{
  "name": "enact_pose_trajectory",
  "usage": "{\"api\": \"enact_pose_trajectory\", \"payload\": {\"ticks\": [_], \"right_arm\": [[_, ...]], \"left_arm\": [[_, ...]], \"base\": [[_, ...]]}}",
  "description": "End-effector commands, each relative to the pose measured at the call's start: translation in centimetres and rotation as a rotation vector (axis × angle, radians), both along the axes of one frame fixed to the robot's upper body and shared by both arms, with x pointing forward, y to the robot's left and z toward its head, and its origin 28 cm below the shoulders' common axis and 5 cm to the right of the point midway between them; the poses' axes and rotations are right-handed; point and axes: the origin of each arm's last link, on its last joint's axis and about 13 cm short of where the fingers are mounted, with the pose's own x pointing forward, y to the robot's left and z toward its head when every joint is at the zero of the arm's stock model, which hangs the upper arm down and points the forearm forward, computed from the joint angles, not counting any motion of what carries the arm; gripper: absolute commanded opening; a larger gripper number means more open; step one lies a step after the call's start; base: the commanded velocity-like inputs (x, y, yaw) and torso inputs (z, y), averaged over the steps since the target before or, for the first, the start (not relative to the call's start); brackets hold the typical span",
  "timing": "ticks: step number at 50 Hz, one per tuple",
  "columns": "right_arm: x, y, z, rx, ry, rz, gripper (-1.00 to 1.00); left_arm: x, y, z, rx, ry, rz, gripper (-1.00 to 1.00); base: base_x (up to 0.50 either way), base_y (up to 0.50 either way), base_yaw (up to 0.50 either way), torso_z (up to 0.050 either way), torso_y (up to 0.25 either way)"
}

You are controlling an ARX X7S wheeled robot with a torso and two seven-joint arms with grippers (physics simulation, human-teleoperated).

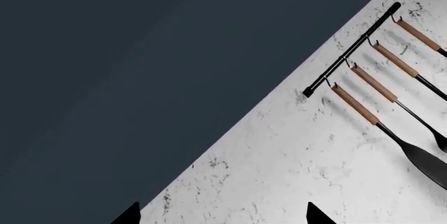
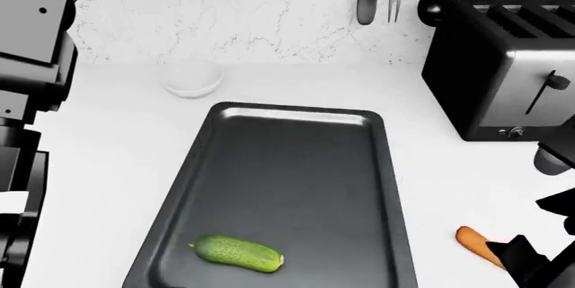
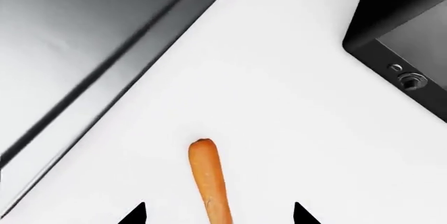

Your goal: Place the two vegetables and bowl onto the tray for setting up a vegetable dip station.

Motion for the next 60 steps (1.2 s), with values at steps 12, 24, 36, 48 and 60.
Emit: {"api": "enact_pose_trajectory", "payload": {"ticks": [12, 24, 36, 48, 60], "right_arm": [[3.4, -0.4, -4.2, -0.101, 0.038, 0.100, 1.00], [3.9, -0.6, -5.2, -0.103, 0.038, 0.103, 1.00], [3.6, -0.2, -5.6, -0.098, 0.071, 0.119, 1.00], [3.5, -0.5, -7.3, -0.113, 0.112, 0.111, 1.00], [4.7, 0.0, -5.0, -0.110, 0.054, 0.120, -1.00]], "left_arm": [[-0.1, -0.2, 0.0, 0.004, -0.007, 0.001, 1.00], [-0.1, -0.1, -0.1, 0.002, -0.008, 0.006, 1.00], [-0.2, -0.1, 0.2, 0.002, -0.017, 0.008, 1.00], [-0.3, 0.1, 0.2, 0.001, -0.019, 0.013, 1.00], [-0.2, 0.0, 0.1, 0.000, -0.024, 0.009, 1.00]], "base": [[0.00, 0.00, 0.00, 0.000, 0.000], [0.00, 0.00, 0.00, 0.000, 0.000], [0.00, 0.00, 0.00, 0.000, 0.000], [0.00, 0.00, 0.00, 0.000, 0.000], [0.00, 0.00, 0.00, 0.000, 0.000]]}}
